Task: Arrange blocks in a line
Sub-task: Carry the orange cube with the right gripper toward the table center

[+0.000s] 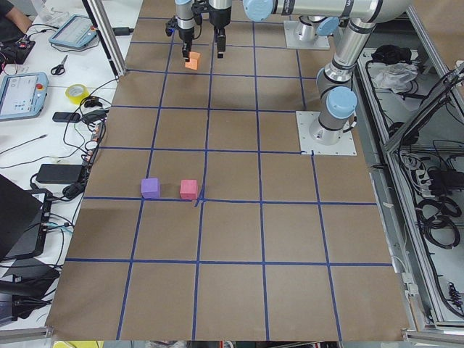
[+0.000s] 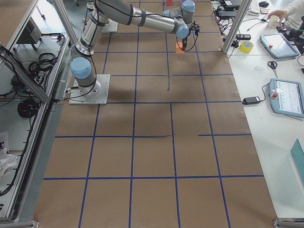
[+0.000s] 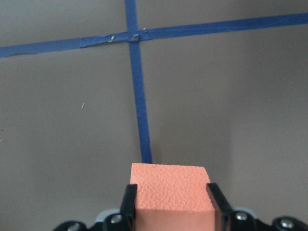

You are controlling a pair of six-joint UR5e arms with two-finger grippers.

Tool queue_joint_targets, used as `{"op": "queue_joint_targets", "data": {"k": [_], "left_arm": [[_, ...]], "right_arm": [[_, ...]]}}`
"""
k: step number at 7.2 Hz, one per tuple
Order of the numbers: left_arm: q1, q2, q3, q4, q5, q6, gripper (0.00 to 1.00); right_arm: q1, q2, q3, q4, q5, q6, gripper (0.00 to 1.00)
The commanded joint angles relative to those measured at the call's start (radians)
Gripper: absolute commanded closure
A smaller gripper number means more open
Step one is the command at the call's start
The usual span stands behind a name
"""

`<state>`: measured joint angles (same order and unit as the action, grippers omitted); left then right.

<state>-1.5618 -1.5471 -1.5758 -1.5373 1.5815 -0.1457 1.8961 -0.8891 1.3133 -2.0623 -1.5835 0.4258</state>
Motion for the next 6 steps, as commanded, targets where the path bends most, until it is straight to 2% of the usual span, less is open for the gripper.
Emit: {"op": "queue_joint_targets", "data": {"k": [1, 4, 5, 6], "left_arm": [[0.002, -0.005, 0.000, 0.003, 0.000, 0.000, 0.00], [0.005, -0.001, 0.005, -0.006, -0.003, 0.012, 0.00], [0.005, 0.005, 0.007, -0.071, -0.006, 0.008, 0.00], [0.005, -0.001, 0.014, -0.085, -0.009, 0.017, 0.00]], "right_arm": [[0.060, 0.028, -0.013, 0.014, -0.015, 0.062, 0.80], [0.075, 0.025, -0.008, 0.056, -0.023, 0.060, 0.80], [0.075, 0.022, -0.008, 0.047, -0.021, 0.033, 0.76], [0.077, 0.025, -0.005, 0.044, -0.021, 0.012, 0.53]]}}
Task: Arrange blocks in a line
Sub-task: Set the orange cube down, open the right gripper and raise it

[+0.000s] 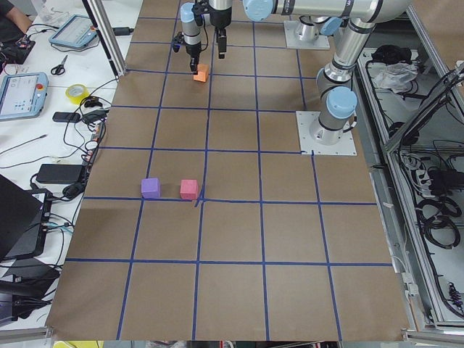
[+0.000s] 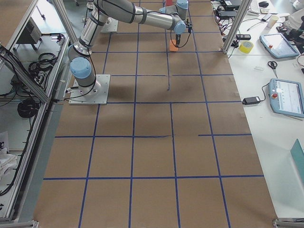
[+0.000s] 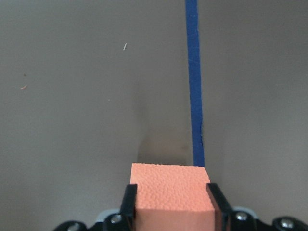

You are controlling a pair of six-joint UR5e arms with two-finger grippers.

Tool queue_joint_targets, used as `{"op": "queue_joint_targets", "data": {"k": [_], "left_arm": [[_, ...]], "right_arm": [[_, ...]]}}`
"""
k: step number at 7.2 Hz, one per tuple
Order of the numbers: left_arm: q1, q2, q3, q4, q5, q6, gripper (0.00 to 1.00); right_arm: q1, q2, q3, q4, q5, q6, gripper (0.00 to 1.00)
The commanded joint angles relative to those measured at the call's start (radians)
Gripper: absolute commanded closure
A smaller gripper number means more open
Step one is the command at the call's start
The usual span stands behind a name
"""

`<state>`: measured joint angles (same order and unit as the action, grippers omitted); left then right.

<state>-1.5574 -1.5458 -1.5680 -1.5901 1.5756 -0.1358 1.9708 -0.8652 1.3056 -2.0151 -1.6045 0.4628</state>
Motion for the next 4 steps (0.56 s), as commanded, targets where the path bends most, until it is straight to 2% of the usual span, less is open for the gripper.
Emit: {"op": "queue_joint_targets", "data": {"k": [1, 3, 4], "left_arm": [[-0.003, -0.008, 0.000, -0.033, -0.003, 0.007, 0.00], [-0.001, -0.001, -0.003, -0.028, -0.002, 0.007, 0.00], [0.000, 0.000, -0.003, -0.028, 0.000, 0.007, 0.00]], "right_arm": [[0.002, 0.005, 0.003, -0.005, -0.002, -0.050, 0.32], [0.002, 0.009, 0.004, -0.002, -0.008, -0.114, 0.00], [0.002, 0.003, -0.009, -0.002, 0.000, -0.122, 0.00]]}}
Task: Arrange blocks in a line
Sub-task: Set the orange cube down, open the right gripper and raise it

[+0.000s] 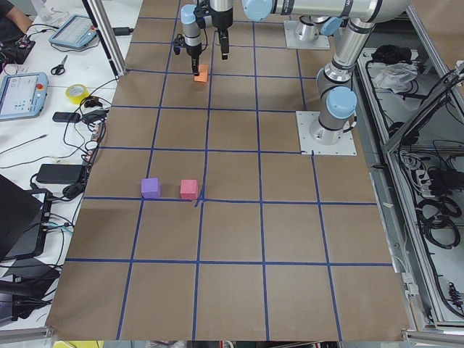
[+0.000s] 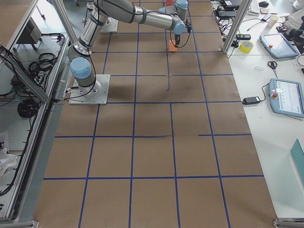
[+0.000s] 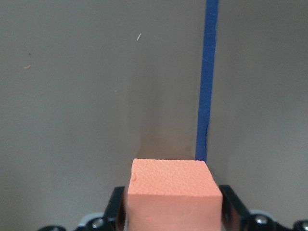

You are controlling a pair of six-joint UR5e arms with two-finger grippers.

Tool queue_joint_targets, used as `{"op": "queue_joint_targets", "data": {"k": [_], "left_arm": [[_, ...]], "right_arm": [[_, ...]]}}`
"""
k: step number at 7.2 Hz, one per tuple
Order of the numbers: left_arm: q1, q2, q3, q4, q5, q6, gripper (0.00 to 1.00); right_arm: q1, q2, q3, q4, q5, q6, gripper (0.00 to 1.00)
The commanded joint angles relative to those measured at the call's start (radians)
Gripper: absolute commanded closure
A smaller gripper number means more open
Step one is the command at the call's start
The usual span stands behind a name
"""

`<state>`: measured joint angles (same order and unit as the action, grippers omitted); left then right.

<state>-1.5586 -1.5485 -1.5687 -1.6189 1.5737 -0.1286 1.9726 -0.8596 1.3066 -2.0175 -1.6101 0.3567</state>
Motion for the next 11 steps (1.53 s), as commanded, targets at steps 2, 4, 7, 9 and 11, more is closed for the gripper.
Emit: {"op": "queue_joint_targets", "data": {"k": [2, 4, 7, 9, 11], "left_arm": [[0.002, -0.001, 0.002, -0.001, 0.002, 0.000, 0.00], [0.005, -0.016, -0.008, 0.000, 0.002, 0.000, 0.00], [-0.003, -0.028, 0.006, 0.027, 0.000, 0.000, 0.00], [-0.006, -0.082, -0.002, 0.193, -0.015, 0.000, 0.00], [-0.090, -0.149, 0.009, 0.241, -0.014, -0.095, 0.00]], "right_arm": [[-0.038, -0.051, -0.016, 0.005, 0.033, -0.078, 0.00], [-0.174, -0.158, -0.024, 0.079, 0.120, -0.114, 0.00], [-0.360, -0.385, 0.017, 0.354, 0.095, -0.362, 0.00], [-0.371, -0.531, 0.023, 0.446, 0.055, -0.389, 0.00], [-0.373, -0.637, 0.101, 0.502, 0.052, -0.397, 0.00]]}}
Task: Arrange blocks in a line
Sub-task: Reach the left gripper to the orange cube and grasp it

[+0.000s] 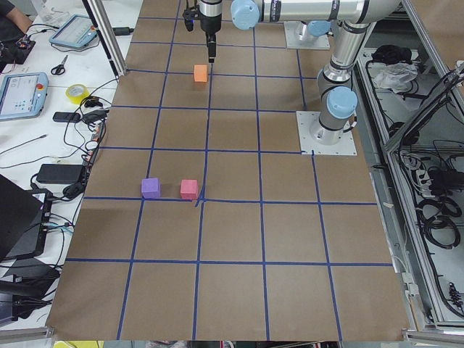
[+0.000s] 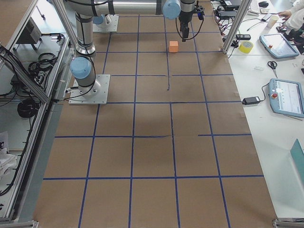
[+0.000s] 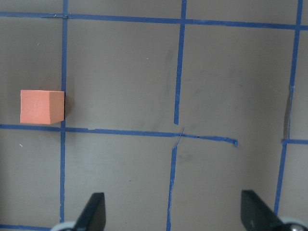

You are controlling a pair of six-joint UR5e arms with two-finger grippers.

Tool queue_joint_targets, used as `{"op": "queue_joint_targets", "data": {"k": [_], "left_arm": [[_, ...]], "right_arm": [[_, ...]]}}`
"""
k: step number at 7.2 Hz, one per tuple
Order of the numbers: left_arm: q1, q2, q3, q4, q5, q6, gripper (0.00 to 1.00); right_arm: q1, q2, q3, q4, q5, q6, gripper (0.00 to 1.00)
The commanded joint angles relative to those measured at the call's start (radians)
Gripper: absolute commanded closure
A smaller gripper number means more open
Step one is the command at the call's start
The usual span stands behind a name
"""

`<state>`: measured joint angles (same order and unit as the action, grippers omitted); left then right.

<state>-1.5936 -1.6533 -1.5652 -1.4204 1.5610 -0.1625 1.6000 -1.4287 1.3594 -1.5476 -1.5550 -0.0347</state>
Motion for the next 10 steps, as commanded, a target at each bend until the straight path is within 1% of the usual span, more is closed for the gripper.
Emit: {"op": "queue_joint_targets", "data": {"k": [1, 3, 5, 7, 9, 10], "left_arm": [[-0.113, -0.103, 0.005, 0.140, -0.002, -0.122, 0.00], [-0.195, -0.193, 0.005, 0.213, -0.001, -0.178, 0.00], [-0.255, -0.279, 0.004, 0.228, 0.001, -0.228, 0.00], [-0.278, -0.348, 0.007, 0.271, 0.001, -0.230, 0.00], [-0.295, -0.431, 0.016, 0.401, 0.008, -0.227, 0.00], [-0.298, -0.469, 0.019, 0.431, 0.011, -0.230, 0.00]], "right_arm": [[-0.017, -0.069, 0.087, 0.014, -0.005, -0.007, 0.00], [-0.025, -0.090, 0.083, 0.018, 0.000, -0.008, 0.00], [-0.023, -0.095, 0.090, 0.020, -0.002, 0.003, 0.00], [-0.022, -0.096, 0.089, 0.017, 0.000, 0.004, 0.00], [-0.023, -0.098, 0.090, 0.017, 0.000, 0.004, 0.00], [-0.022, -0.096, 0.089, 0.017, 0.001, 0.004, 0.00]]}}
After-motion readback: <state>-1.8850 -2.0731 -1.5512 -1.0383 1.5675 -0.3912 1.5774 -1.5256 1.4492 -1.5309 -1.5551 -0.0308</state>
